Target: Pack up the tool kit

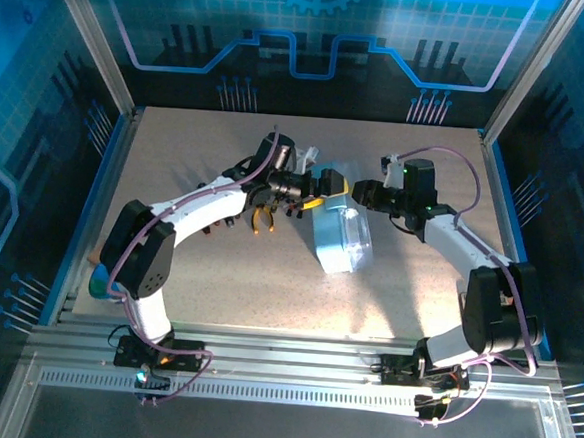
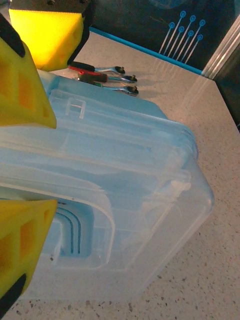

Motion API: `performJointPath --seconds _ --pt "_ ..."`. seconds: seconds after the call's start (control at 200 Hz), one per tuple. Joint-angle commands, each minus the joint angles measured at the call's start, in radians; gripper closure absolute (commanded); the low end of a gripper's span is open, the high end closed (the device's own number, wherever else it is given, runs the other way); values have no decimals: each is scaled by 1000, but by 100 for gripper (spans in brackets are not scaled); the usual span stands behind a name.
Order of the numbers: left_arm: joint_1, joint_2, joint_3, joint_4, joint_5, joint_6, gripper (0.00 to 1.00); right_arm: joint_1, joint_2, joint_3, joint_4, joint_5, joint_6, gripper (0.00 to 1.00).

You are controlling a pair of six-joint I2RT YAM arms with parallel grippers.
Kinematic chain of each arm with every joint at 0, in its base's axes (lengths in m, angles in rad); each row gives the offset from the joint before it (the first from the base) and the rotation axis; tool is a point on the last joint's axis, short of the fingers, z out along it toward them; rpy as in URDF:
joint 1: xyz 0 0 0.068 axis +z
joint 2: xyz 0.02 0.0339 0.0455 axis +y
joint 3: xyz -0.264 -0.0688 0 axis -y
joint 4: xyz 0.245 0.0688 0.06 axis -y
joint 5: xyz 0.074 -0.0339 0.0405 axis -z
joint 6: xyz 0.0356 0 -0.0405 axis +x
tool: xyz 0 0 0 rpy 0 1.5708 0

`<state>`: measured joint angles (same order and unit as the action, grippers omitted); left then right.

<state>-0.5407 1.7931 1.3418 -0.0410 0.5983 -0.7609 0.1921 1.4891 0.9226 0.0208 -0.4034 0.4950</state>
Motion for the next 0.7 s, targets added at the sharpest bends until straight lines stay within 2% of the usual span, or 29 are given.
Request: performJointPath --seconds 0.0,0.315,0.565,0.64,0.695 --pt "-30 43 43 -29 -6 18 1 62 7 -37 -58 -23 30 65" --pt "-30 85 61 -8 0 -57 1 81 -14 -68 -55 -13 53 70" --pt "-33 100 164 -146 -24 -33 1 92 -33 -106 -17 5 79 70" --pt "-31 107 167 -116 -4 -45 1 95 -26 -118 5 2 90 71" --pt "-33 115 147 -33 32 -78 1 98 -17 -125 17 -4 97 71"
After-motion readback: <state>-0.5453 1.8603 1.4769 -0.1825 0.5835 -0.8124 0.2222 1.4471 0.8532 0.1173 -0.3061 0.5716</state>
